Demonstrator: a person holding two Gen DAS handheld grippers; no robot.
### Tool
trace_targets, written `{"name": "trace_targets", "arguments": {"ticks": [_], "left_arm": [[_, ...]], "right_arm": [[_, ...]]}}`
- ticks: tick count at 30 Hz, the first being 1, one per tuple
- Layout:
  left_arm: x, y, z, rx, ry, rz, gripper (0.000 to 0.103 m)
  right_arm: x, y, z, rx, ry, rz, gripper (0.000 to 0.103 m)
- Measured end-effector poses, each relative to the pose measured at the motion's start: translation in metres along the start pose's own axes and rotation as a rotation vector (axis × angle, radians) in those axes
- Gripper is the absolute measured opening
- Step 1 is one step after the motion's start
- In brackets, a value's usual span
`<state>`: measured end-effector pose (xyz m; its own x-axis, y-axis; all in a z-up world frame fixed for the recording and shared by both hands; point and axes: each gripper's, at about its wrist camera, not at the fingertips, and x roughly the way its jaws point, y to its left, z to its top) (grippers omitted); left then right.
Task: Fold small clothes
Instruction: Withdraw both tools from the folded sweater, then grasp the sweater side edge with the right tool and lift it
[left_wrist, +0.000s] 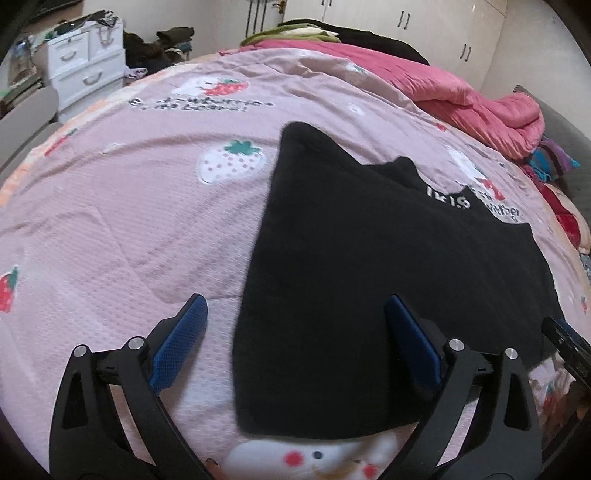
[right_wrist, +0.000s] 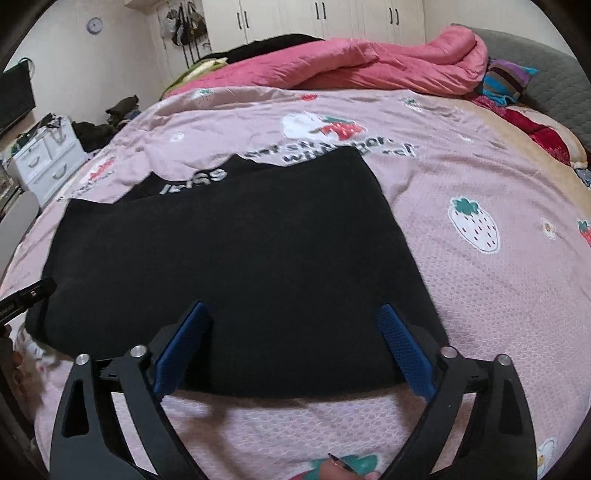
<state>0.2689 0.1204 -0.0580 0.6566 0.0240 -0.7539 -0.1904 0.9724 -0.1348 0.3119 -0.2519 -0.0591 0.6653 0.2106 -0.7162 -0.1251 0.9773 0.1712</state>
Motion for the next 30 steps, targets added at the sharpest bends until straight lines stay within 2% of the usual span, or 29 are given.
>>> {"name": "trace_targets", "arguments": {"ticks": [3, 8, 13, 18, 23, 30], "left_arm": [[-0.003, 0.005, 0.004, 0.005, -0.018, 0.047, 0.091], [-0.007, 0.021, 0.010, -0.035, -0.029, 0.059, 0.093], [-0.010, 0.047, 0.020, -0.114, -0.045, 0.083, 0.093], [-0.013, 0.061, 0.027, -0.152, -0.058, 0.087, 0.093], [-0.015, 0.066, 0.033, -0.158, -0.070, 0.089, 0.093], [-0.012, 0.067, 0.043, -0.165, -0.066, 0.080, 0.093]], "right_arm": [[-0.009, 0.020, 0.000, -0.048, -0.039, 0.027, 0.095], [-0.019, 0.059, -0.003, -0.138, -0.075, 0.091, 0.096], [-0.026, 0.116, -0.015, -0.310, -0.100, 0.148, 0.097], [-0.023, 0.164, -0.028, -0.455, -0.102, 0.152, 0.097], [-0.013, 0.193, -0.036, -0.534, -0.076, 0.170, 0.097], [-0.002, 0.228, -0.048, -0.668, -0.070, 0.128, 0.097]]}}
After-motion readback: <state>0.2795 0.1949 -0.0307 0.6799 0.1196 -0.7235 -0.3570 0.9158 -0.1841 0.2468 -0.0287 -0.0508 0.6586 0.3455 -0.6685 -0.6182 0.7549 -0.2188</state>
